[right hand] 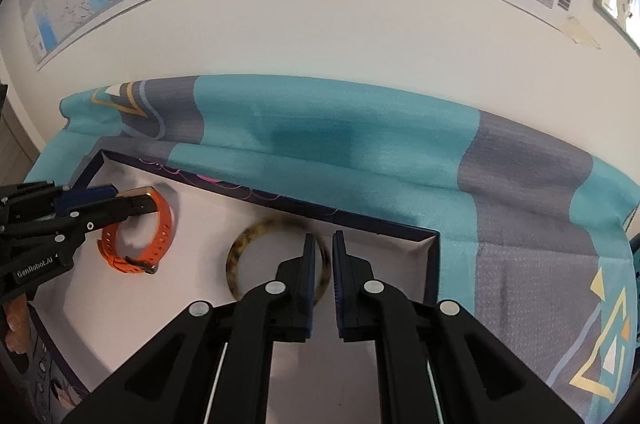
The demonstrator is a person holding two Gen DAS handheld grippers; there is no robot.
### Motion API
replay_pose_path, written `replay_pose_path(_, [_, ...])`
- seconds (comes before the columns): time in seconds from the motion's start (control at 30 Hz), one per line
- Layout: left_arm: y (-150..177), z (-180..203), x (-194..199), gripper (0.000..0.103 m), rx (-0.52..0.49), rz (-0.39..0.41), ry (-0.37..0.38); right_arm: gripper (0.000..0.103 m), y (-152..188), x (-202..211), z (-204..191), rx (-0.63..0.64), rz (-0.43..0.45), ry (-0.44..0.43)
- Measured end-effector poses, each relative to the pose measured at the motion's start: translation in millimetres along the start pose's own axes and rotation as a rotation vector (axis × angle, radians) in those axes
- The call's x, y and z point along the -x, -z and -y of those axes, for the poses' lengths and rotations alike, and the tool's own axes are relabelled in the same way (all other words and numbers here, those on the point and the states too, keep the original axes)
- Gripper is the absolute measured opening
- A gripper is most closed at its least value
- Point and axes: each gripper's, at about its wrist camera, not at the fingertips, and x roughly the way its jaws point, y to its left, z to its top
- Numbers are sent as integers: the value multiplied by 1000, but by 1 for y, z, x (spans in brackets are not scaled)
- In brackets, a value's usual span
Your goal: Organize jewelry
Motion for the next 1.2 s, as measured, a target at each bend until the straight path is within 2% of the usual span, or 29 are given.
replay_pose_path(0.03, [0, 0, 1, 42, -1, 3, -1, 26, 1, 3, 0, -1, 5, 3])
replay_pose_path(0.07, [1, 0, 5, 42, -1, 17, -7, 34, 5, 12, 1, -4, 32, 11])
replay_pose_path(0.1, [3, 0, 11, 44, -3, 36, -12, 34, 8, 21, 1, 2, 52, 4])
replay_pose_path(0.13, [5, 0, 19, 52, -5, 59, -15, 34, 12, 30, -1, 14, 70, -19])
replay_pose_path(0.17, [8, -1, 26, 55, -7, 80, -19, 34, 17, 41, -3, 25, 87, -53])
replay_pose_path(0.2, [12, 0, 36, 55, -14, 108, -21, 34, 25, 56, -6, 44, 108, -105])
replay_pose_path(0.3, [26, 3, 64, 60, -40, 170, -8, 35, 51, 89, -16, 115, 142, -187])
replay_pose_path(0.47, [67, 19, 105, 67, -124, 230, 55, 35, 103, 120, -28, 210, 116, -285])
replay_pose_path(0.63, [110, 41, 118, 67, -194, 198, 166, 35, 142, 122, -36, 234, 45, -323])
replay_pose_path(0.73, [127, 53, 115, 67, -223, 176, 188, 35, 159, 124, -38, 238, 30, -336])
replay_pose_path(0.97, [161, 78, 99, 67, -253, 93, 253, 35, 170, 120, -42, 232, 22, -349])
replay_pose_path(1.2, [171, 85, 89, 67, -257, 62, 244, 17, 182, 129, -48, 279, 5, -370])
